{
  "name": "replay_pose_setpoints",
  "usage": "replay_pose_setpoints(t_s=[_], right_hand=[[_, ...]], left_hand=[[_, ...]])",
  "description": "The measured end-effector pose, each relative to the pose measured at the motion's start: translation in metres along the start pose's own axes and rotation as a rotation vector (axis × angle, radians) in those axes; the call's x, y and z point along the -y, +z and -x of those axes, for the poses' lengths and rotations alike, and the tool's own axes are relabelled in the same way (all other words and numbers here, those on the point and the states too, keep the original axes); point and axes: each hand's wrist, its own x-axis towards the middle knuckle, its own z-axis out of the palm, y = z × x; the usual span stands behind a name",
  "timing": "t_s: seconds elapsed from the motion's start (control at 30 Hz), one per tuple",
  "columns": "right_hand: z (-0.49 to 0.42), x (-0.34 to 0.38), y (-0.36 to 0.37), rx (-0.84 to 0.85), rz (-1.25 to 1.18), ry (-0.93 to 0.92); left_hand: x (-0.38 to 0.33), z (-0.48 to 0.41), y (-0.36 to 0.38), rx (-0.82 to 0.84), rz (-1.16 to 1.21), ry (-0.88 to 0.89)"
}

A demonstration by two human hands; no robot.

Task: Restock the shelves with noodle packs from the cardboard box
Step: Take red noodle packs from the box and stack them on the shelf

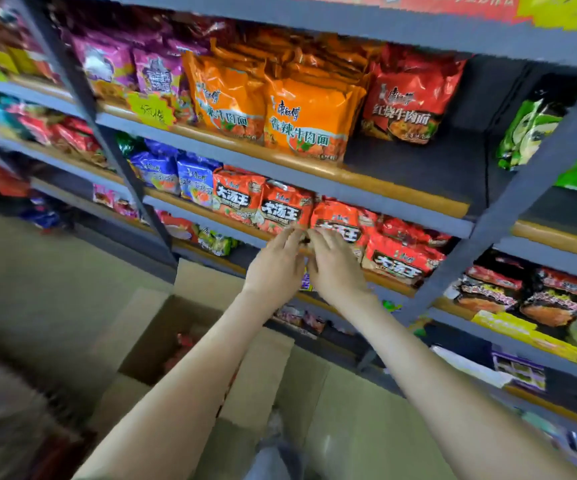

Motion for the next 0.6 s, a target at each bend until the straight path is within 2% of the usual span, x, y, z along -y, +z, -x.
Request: replay_pose_setpoints(t_s=[0.17, 0.33, 0.5, 0.6], right_hand=[[-0.004, 0.032, 0.076, 0.275, -0.045, -0.091], [-0.021, 0.062, 0.164, 0.555, -0.057, -0.105], [-0.034, 0.077, 0.261, 0.844, 0.008, -0.043], [-0.037, 0.073, 0.32, 0.998, 0.037, 0.055]], left_hand=[[0.1, 0.052, 0.024, 0.075, -0.033, -0.241], [0.202, 0.104, 0.051, 0.156, 0.019, -0.577], [0.292, 0.134, 0.09, 0.285, 0.073, -0.803], [0.332, 0.143, 0.123, 0.368, 0.118, -0.877]])
